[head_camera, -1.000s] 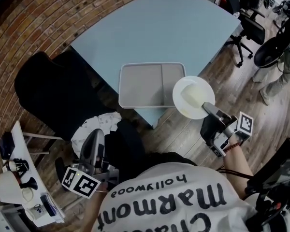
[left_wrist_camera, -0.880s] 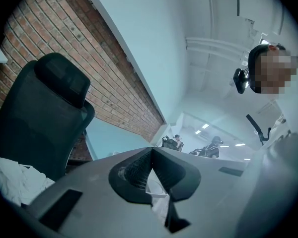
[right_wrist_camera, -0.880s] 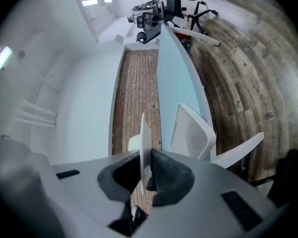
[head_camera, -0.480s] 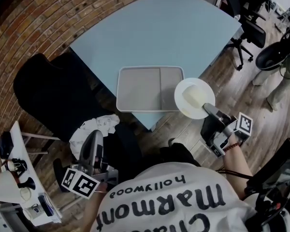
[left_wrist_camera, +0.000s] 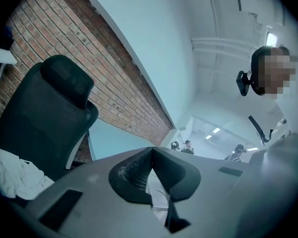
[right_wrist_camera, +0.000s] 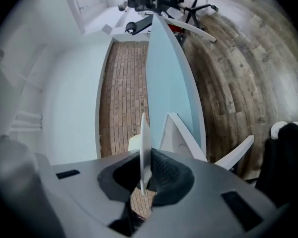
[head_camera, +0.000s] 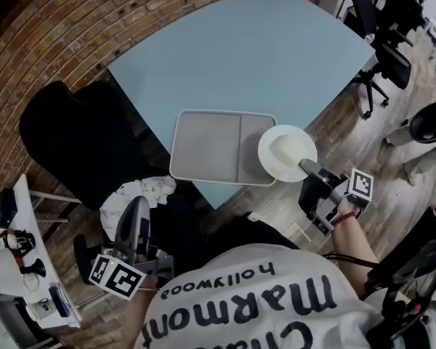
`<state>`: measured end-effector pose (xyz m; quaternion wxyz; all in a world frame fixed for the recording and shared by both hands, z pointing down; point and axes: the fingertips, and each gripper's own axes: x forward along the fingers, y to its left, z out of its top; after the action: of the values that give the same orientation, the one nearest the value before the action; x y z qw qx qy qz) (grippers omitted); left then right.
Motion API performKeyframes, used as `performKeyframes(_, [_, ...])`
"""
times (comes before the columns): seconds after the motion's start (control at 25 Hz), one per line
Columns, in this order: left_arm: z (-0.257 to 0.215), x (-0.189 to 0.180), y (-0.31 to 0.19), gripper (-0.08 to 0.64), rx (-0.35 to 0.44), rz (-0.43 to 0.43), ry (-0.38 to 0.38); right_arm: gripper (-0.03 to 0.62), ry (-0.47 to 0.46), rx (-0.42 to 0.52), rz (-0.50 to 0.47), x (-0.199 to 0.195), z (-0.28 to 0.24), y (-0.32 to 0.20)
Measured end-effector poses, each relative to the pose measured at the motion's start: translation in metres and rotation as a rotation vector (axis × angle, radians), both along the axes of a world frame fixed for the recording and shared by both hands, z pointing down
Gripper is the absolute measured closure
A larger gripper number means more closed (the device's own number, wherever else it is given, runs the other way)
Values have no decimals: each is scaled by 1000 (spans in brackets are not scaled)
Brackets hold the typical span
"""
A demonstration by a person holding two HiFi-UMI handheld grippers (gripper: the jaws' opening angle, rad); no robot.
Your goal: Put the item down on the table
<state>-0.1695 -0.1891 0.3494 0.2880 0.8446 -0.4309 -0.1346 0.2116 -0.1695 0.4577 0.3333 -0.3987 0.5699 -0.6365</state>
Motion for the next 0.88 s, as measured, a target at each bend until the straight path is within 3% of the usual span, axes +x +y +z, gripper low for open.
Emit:
performKeyframes(0.12, [1, 4, -4, 552, -15, -33, 0, 560, -27, -20, -32, 4, 8, -16])
performKeyframes(0.28, [-1, 3, -6, 552, -17, -88, -12, 560, 34, -65, -106, 6, 28, -35])
performKeyframes(0.48, [-2, -1, -6, 552, -17, -160, -22, 560, 14, -105, -141, 8, 46, -59])
performKeyframes(0.68, [-5, -1, -6, 552, -23, -216, -36, 560, 87, -165, -209, 11, 66, -82])
performKeyframes(0.88, [-4, -3, -8, 552, -32, -261, -40, 560, 99, -164, -261, 8, 71, -98])
